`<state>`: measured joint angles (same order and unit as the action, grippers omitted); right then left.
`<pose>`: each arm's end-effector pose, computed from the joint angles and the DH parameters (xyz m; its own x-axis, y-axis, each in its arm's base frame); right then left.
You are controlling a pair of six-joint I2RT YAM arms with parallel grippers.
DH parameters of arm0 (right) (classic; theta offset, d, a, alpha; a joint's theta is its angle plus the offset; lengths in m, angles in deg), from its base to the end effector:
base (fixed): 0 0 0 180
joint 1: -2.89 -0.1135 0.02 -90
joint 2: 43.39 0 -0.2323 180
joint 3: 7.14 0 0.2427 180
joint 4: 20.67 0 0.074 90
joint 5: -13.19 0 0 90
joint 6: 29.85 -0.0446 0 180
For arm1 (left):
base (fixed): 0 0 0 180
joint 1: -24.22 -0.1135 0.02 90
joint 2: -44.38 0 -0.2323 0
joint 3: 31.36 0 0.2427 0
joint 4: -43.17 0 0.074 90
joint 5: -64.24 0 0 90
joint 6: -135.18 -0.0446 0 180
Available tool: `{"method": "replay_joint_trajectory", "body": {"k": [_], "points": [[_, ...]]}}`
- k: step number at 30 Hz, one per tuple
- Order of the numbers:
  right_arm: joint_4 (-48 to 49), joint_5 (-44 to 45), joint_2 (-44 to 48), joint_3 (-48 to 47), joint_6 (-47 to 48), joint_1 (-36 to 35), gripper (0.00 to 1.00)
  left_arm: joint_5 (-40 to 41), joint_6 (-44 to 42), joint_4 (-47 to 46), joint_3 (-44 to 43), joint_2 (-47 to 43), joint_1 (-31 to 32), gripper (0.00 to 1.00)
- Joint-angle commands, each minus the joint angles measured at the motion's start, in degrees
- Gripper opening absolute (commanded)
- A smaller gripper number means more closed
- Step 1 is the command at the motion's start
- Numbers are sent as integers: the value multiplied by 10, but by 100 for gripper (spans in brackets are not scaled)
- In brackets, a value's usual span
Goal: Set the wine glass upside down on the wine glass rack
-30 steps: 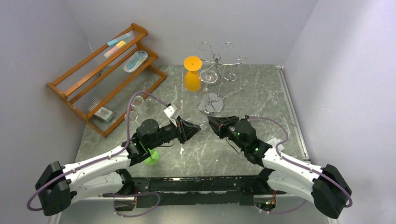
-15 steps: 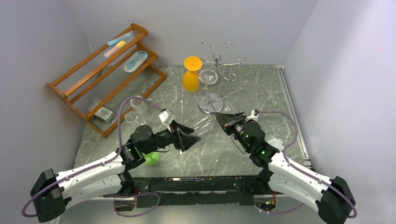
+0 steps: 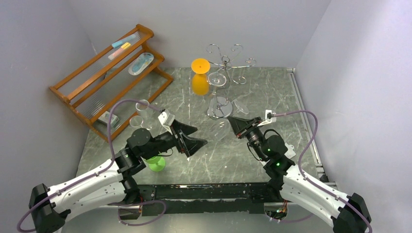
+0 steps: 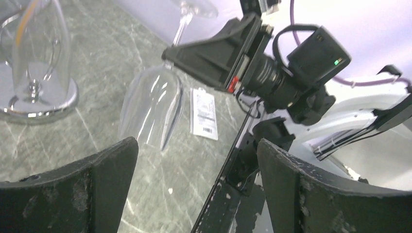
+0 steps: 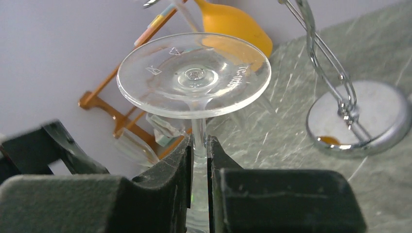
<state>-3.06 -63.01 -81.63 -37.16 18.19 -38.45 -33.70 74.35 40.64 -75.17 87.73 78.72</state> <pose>0.1523 0.1198 0.2417 -0.2197 0.6716 -0.7076 -0.4275 0.5857 0.6886 0.1180 -0.1760 0.2811 -0.4056 -0.2627 -0.8755 0.7888 0.3834 -0.4804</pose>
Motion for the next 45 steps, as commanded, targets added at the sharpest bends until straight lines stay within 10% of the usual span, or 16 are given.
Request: {"method": "replay_joint_trajectory", "body": {"k": [1,27,45], "points": [[50,-74,19,-16,196,4,0,-4,-9,27,-68,16,3,96],[26,-172,-107,-162,242,256,0,60,22,139,-196,101,2,95],[25,-543,-307,-296,285,362,0,79,7,167,-211,101,2,94]]}}
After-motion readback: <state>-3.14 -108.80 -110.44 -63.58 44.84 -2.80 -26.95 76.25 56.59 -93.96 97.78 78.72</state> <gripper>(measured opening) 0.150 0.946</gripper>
